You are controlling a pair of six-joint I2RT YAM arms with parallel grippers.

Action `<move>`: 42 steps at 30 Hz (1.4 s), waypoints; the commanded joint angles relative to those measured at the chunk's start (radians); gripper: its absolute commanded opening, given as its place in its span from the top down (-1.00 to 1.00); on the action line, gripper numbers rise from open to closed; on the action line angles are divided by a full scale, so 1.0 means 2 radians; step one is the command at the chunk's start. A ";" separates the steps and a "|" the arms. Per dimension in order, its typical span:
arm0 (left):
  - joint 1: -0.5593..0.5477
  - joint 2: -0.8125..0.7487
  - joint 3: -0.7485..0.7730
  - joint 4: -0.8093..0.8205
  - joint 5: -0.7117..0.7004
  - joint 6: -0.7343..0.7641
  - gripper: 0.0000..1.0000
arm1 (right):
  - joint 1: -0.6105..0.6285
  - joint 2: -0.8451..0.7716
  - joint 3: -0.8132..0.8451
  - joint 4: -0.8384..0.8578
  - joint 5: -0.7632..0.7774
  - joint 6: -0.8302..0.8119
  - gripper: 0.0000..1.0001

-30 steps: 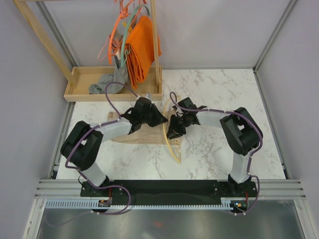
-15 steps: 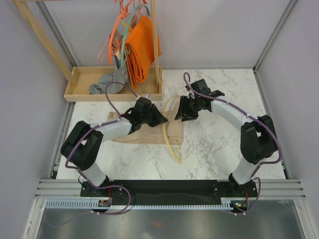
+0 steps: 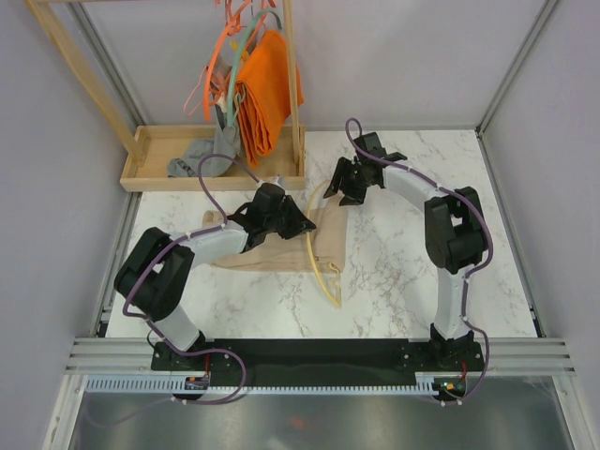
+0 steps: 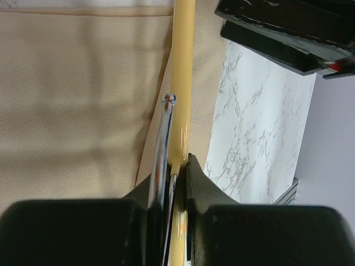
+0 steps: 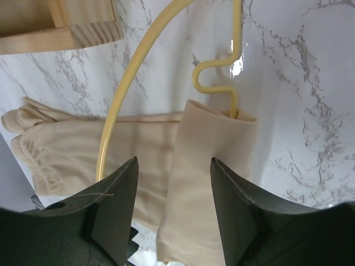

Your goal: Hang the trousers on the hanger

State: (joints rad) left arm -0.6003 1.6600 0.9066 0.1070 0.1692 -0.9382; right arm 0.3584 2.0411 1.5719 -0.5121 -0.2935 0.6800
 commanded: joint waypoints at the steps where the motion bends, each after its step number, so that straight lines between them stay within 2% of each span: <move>1: -0.004 0.014 0.015 -0.012 0.009 0.005 0.95 | 0.006 0.019 0.029 0.008 0.022 0.033 -0.21; 6: -0.004 0.019 0.018 -0.012 0.011 0.006 0.95 | 0.021 0.042 0.040 0.011 0.043 0.025 -0.11; 9: -0.004 0.024 0.022 -0.012 0.014 0.005 0.95 | 0.029 0.059 0.052 0.011 0.052 0.025 0.04; 12: -0.004 0.024 0.025 -0.012 0.016 0.005 0.95 | 0.040 0.063 0.061 0.008 0.063 0.021 0.35; 13: -0.004 0.024 0.026 -0.012 0.016 0.007 0.96 | 0.042 0.062 0.062 0.008 0.063 0.017 0.62; 16: -0.004 0.025 0.028 -0.012 0.016 0.008 0.95 | 0.052 0.053 0.068 0.005 0.056 0.013 1.00; 20: -0.004 0.022 0.026 -0.014 0.016 0.012 0.95 | 0.072 0.039 0.068 0.004 0.049 0.004 1.00; 26: -0.005 0.017 0.024 -0.017 0.018 0.014 0.95 | 0.075 0.069 0.059 0.020 0.011 0.019 1.00; 27: -0.005 0.016 0.025 -0.017 0.017 0.014 0.95 | 0.074 0.076 0.067 0.019 0.006 0.014 0.95; 28: -0.004 0.015 0.025 -0.020 0.016 0.014 0.95 | 0.073 0.081 0.071 0.016 0.006 0.008 0.71; 30: -0.004 0.014 0.031 -0.027 0.014 0.014 0.95 | 0.071 0.082 0.078 0.011 0.009 -0.005 0.42; 31: -0.005 0.015 0.034 -0.034 0.014 0.013 0.96 | 0.068 0.079 0.081 0.005 0.010 -0.010 0.21; 32: -0.005 0.015 0.035 -0.038 0.013 0.011 0.95 | 0.065 0.071 0.082 0.001 0.010 -0.015 0.12; 37: -0.004 0.015 0.041 -0.050 0.011 -0.001 0.95 | 0.050 0.018 0.069 -0.053 0.018 -0.061 -0.13; 40: -0.004 0.018 0.044 -0.064 0.007 -0.003 0.95 | 0.046 -0.044 0.027 -0.065 0.024 -0.097 -0.29; 42: -0.005 0.018 0.047 -0.068 0.007 -0.003 0.96 | 0.048 -0.085 -0.019 -0.058 0.000 -0.118 -0.34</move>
State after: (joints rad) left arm -0.5999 1.6764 0.9680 0.0387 0.1741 -0.9306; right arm 0.4538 2.0327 1.6001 -0.6025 -0.2481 0.5495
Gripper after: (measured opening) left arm 0.133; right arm 0.661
